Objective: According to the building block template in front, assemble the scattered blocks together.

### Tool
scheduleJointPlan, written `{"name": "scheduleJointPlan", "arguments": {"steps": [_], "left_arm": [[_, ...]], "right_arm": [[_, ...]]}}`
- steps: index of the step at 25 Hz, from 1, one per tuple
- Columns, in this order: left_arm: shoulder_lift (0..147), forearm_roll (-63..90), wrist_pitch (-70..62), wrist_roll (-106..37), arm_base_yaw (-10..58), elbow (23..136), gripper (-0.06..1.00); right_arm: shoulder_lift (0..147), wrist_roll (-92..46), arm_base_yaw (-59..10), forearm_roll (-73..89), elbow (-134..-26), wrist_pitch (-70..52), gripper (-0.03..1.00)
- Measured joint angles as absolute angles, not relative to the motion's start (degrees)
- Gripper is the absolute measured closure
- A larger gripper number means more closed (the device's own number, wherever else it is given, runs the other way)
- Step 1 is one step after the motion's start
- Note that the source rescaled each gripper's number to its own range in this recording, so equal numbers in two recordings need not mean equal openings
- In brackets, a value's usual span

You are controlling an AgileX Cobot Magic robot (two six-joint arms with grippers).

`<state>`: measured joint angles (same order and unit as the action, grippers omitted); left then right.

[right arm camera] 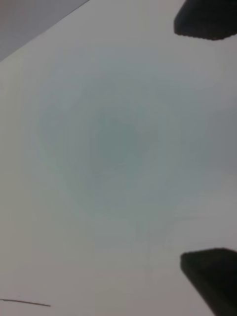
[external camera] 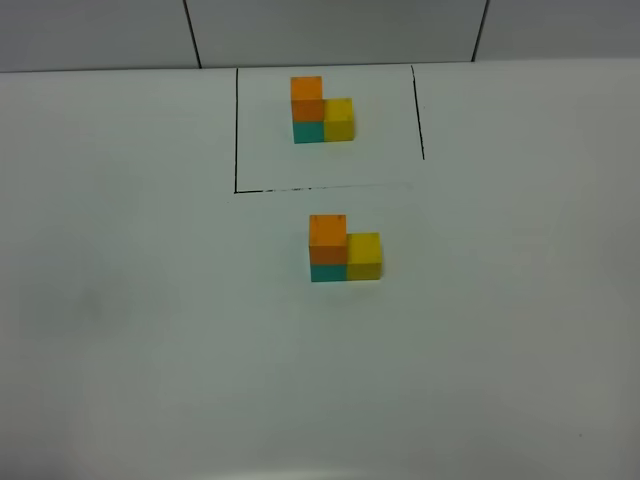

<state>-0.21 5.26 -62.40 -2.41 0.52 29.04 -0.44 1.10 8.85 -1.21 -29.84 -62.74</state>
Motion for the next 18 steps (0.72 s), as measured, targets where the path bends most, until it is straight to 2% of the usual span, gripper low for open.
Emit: {"name": "scheduleJointPlan", "arguments": {"steps": [18], "left_arm": [[-0.21,5.26,-62.40,-2.41,0.52,29.04,0.12]], "right_arm": [[-0.44,1.08,8.85,-1.21,-29.84,-62.74,0.24]]}}
